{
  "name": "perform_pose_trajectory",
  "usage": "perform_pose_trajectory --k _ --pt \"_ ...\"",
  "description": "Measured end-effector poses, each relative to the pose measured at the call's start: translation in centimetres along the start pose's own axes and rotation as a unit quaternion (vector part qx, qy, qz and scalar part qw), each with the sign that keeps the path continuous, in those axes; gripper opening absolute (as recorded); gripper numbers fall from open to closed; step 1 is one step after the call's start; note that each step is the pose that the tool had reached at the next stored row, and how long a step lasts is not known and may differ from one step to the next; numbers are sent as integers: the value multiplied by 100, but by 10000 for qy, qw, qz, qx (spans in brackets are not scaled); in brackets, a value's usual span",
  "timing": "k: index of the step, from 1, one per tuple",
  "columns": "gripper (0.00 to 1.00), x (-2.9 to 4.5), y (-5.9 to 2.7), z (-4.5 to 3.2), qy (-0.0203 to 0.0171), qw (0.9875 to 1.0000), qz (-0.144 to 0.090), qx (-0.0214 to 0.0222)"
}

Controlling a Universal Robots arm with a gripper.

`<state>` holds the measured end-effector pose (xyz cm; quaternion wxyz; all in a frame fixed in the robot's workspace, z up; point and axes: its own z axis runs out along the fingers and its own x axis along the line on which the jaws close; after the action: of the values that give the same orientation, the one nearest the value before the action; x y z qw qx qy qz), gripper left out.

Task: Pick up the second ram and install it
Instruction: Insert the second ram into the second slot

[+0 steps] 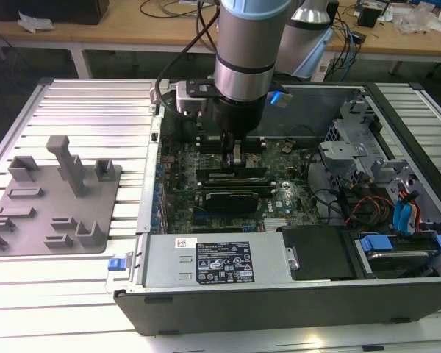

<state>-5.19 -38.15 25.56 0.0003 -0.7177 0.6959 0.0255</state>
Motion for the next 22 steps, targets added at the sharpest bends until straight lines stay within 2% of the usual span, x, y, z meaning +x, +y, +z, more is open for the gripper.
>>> perform_pose_trajectory --k 4,7,9,14,22 --pt "9 3 -8 57 0 10000 11 0" --pt "9 6 -92 82 -1 10000 29 1" --pt "9 7 -108 88 -2 10000 61 2" --pt "9 7 -116 97 -5 9999 152 5" --pt "9 8 -140 130 -3 10000 93 3"
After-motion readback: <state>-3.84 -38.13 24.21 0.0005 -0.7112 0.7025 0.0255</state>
